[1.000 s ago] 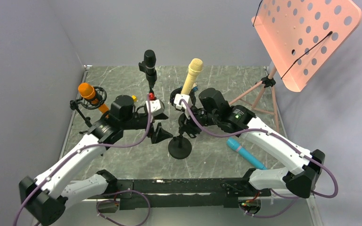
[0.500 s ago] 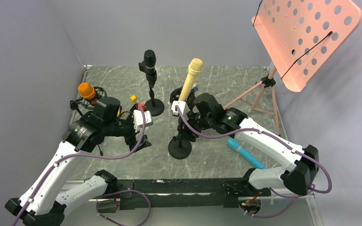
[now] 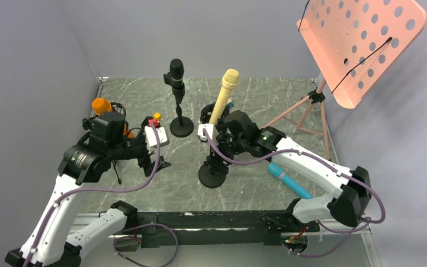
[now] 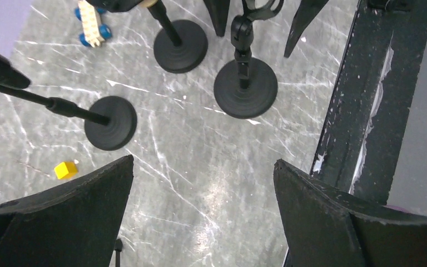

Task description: Remove the microphone from the stand

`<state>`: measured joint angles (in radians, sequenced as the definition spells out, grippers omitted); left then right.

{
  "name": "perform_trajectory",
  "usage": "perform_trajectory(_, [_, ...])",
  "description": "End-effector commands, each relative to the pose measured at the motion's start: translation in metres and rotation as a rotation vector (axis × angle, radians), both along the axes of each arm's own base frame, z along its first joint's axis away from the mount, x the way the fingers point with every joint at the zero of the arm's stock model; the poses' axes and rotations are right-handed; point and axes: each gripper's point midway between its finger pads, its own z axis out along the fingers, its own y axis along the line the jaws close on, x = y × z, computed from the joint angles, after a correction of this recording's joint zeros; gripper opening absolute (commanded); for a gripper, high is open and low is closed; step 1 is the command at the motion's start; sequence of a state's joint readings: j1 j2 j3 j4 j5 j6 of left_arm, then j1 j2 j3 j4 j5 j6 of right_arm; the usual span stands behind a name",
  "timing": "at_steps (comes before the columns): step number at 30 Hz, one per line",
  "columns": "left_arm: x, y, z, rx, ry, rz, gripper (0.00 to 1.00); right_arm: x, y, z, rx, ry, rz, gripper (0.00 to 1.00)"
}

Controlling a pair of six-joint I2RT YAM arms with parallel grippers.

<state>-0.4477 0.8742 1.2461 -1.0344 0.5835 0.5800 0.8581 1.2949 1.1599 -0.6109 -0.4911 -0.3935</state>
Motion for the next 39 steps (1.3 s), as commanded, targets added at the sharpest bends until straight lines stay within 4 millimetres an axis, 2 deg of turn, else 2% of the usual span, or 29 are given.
perform_trajectory(1, [-0.003, 0.003, 0.031, -0.103, -0.091, 0.007, 0.99, 0.009, 0.013, -0.006, 0.010, -0.031, 0.032, 0.78])
perform_trajectory(6, [0.002, 0.001, 0.045, -0.220, -0.048, 0.043, 0.99, 0.006, 0.010, -0.031, -0.031, -0.003, 0.025, 0.71])
perform_trajectory(9, [0.007, 0.004, 0.055, -0.245, -0.057, 0.067, 0.99, 0.010, 0.005, -0.039, -0.055, -0.024, -0.010, 0.56])
perform_trajectory(10, [0.009, 0.005, 0.057, -0.240, -0.063, 0.077, 0.99, 0.015, 0.002, -0.038, -0.063, -0.044, -0.042, 0.48])
perform_trajectory(13, [0.012, 0.011, 0.059, -0.198, -0.094, 0.091, 0.99, 0.027, -0.014, -0.023, -0.076, -0.102, -0.118, 0.31])
perform_trajectory(17, [0.017, 0.016, 0.059, -0.170, -0.122, 0.106, 0.99, 0.034, -0.041, 0.008, -0.054, -0.107, -0.199, 0.17])
perform_trajectory(21, [0.023, 0.018, 0.061, -0.182, -0.121, 0.126, 0.99, 0.031, -0.071, 0.022, -0.053, -0.098, -0.267, 0.03])
perform_trajectory(24, [0.028, 0.019, 0.065, -0.187, -0.125, 0.139, 0.99, 0.030, -0.100, 0.030, -0.044, -0.132, -0.349, 0.00])
perform_trajectory(29, [0.034, 0.022, 0.070, -0.199, -0.125, 0.162, 0.99, 0.056, -0.152, 0.033, -0.040, -0.250, -0.583, 0.00])
perform_trajectory(31, [0.036, 0.024, 0.070, -0.209, -0.115, 0.178, 0.99, 0.069, -0.165, 0.036, -0.020, -0.273, -0.663, 0.00])
perform_trajectory(39, [0.034, 0.024, 0.068, -0.241, -0.074, 0.188, 0.99, 0.119, -0.203, 0.029, 0.065, -0.266, -0.894, 0.00])
